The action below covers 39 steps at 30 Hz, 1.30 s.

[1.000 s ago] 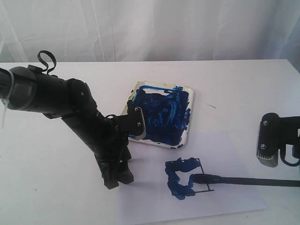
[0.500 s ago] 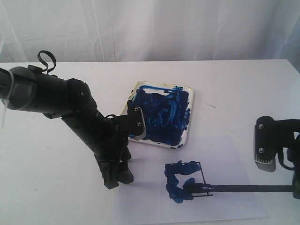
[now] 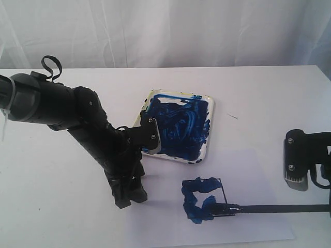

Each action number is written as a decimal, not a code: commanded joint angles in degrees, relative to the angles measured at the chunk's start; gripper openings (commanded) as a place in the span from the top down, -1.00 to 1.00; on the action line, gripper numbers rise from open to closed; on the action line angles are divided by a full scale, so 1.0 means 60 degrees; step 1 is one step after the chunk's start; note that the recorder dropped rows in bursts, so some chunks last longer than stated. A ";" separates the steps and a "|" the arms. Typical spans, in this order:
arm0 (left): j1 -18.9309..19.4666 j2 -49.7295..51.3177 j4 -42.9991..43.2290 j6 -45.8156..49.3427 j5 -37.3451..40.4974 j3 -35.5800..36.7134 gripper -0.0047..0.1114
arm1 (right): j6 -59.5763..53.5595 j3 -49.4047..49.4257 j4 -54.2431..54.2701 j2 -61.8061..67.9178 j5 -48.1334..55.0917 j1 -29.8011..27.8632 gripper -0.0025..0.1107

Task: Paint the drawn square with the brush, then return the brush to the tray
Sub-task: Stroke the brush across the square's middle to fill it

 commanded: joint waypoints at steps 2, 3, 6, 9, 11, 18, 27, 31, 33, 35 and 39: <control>-0.0032 0.0342 0.0439 -0.0144 0.0476 0.0193 -0.22 | 0.0550 0.0025 -0.0602 -0.0049 0.0234 0.0006 0.96; -0.0032 0.0342 0.0439 -0.0144 0.0476 0.0193 -0.22 | 0.0592 0.0025 -0.0602 -0.0049 0.0234 0.0006 0.96; -0.0032 0.0342 0.0439 -0.0144 0.0476 0.0193 -0.22 | 0.0592 0.0025 -0.0671 -0.0049 0.0282 0.0006 0.96; -0.0032 0.0342 0.0439 -0.0144 0.0476 0.0193 -0.22 | 0.0592 0.0025 -0.0891 -0.0049 0.0418 0.0006 0.96; -0.0032 0.0342 0.0439 -0.0144 0.0476 0.0193 -0.22 | 0.0592 0.0025 -0.1047 -0.0049 0.0553 0.0006 0.96; -0.0032 0.0342 0.0439 -0.0144 0.0476 0.0193 -0.22 | 0.0592 0.0025 -0.1050 -0.0069 0.0652 0.0006 0.96; -0.0032 0.0342 0.0439 -0.0144 0.0476 0.0193 -0.22 | 0.1714 0.0025 -0.0989 -0.0391 -0.0446 0.0006 0.96; -0.0032 0.0342 0.0439 -0.0144 0.0476 0.0193 -0.22 | 0.1890 0.0025 -0.0989 -0.0388 -0.0798 0.0006 0.96; -0.0032 0.0342 0.0439 -0.0144 0.0476 0.0193 -0.22 | 0.1901 0.0025 -0.0716 -0.0388 -0.1127 0.0006 0.96; -0.0032 0.0342 0.0439 -0.0144 0.0476 0.0193 -0.22 | 0.1795 0.0025 -0.0463 -0.0388 -0.1289 0.0006 0.96; -0.0032 0.0342 0.0439 -0.0144 0.0514 0.0193 -0.22 | 0.1837 0.0025 -0.0411 -0.0343 -0.1359 0.0006 0.96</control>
